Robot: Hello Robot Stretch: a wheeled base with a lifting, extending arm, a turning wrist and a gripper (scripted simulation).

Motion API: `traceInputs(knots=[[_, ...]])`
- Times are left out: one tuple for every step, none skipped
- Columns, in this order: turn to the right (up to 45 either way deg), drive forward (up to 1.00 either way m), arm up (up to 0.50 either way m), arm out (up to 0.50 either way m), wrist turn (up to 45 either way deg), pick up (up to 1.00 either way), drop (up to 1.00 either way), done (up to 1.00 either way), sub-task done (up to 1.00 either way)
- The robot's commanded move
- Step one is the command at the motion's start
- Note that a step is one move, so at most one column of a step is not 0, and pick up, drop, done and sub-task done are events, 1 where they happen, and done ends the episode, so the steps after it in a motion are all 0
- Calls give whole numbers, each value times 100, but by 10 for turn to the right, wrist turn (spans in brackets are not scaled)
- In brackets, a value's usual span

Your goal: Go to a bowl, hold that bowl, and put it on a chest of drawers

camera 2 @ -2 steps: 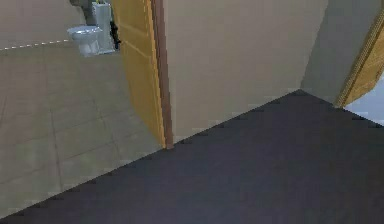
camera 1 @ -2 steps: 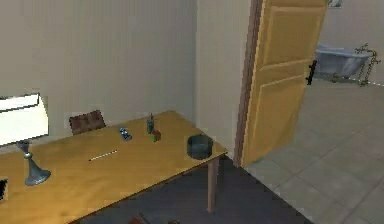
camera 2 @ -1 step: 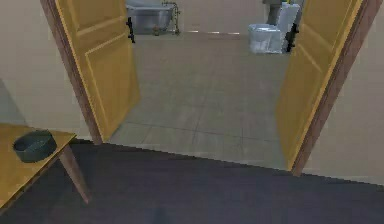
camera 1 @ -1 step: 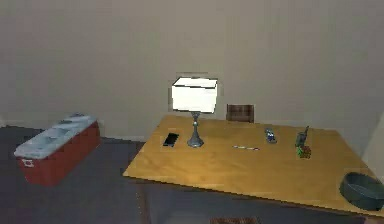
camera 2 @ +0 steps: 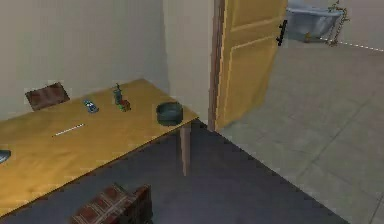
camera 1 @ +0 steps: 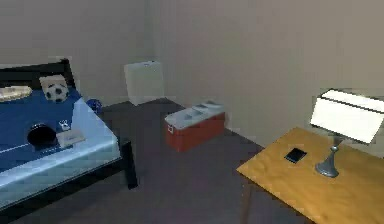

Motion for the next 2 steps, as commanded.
traceInputs(knots=[[450, 0, 0, 0, 0, 0, 0, 0, 0], [450, 0, 0, 0, 0, 0, 0, 0, 0]])
